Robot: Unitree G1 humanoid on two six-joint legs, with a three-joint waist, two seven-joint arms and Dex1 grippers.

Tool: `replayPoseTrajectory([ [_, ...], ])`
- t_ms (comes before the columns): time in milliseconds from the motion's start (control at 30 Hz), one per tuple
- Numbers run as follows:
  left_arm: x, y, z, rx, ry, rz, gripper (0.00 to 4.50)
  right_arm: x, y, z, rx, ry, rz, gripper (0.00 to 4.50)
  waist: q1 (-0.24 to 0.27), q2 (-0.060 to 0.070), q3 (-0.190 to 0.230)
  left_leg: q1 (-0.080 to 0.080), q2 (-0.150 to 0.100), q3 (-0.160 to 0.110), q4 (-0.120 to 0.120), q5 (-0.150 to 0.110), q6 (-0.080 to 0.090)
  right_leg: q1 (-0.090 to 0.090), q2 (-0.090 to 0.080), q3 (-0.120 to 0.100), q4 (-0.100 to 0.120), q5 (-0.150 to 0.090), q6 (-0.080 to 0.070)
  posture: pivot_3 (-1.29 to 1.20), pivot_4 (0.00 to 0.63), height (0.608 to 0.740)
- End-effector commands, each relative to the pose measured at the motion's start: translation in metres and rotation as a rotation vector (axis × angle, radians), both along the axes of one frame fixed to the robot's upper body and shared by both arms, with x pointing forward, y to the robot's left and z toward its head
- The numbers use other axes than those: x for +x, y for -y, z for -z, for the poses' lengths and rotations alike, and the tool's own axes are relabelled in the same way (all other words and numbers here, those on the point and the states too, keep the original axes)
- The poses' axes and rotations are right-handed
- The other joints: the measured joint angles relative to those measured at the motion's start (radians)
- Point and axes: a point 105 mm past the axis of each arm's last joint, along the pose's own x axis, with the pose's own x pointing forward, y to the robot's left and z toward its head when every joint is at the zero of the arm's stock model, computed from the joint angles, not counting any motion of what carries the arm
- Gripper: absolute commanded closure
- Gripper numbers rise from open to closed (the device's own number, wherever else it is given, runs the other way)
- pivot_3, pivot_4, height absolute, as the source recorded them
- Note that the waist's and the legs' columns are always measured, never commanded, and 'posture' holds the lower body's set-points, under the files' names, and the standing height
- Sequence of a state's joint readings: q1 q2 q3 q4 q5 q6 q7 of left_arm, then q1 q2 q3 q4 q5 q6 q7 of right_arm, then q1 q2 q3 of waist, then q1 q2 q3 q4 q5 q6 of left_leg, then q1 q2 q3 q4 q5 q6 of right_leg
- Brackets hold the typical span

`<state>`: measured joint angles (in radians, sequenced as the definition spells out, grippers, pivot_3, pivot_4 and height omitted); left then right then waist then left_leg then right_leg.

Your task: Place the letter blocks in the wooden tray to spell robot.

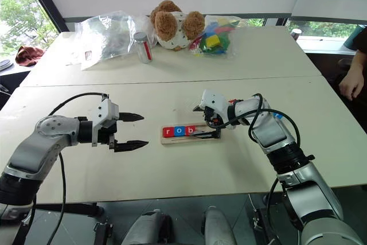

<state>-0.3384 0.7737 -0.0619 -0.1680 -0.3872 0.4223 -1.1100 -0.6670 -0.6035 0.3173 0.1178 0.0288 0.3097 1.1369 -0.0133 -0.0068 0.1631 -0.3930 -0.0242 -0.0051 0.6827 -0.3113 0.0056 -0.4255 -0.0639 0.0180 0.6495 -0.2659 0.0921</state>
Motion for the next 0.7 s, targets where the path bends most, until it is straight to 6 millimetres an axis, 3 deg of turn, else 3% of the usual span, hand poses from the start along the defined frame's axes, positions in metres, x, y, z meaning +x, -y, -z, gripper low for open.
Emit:
replayPoseTrajectory([
  [33,0.002,0.002,-0.010,0.001,0.048,0.015,0.00,0.003,-0.004,-0.001,-0.011,0.041,-0.030,0.06,0.000,0.000,0.000,0.000,0.000,0.000,0.000,0.000,0.000,0.000,0.000,0.000,0.000,0.000,0.000,0.00,0.150,0.740],
  [333,0.000,0.000,-0.009,0.002,0.046,0.004,0.00,0.009,-0.009,0.007,-0.043,0.071,-0.053,0.06,0.000,0.000,0.000,0.000,0.000,0.000,0.000,0.000,0.000,0.000,0.000,0.000,0.000,0.000,0.000,0.00,0.150,0.740],
  [700,0.003,0.000,-0.009,0.009,0.050,0.000,0.00,0.015,-0.007,0.001,-0.036,0.104,-0.033,0.06,-0.001,0.000,0.000,0.000,0.000,0.000,0.000,0.000,0.000,0.000,0.000,0.000,0.000,0.000,0.000,0.00,0.150,0.740],
])
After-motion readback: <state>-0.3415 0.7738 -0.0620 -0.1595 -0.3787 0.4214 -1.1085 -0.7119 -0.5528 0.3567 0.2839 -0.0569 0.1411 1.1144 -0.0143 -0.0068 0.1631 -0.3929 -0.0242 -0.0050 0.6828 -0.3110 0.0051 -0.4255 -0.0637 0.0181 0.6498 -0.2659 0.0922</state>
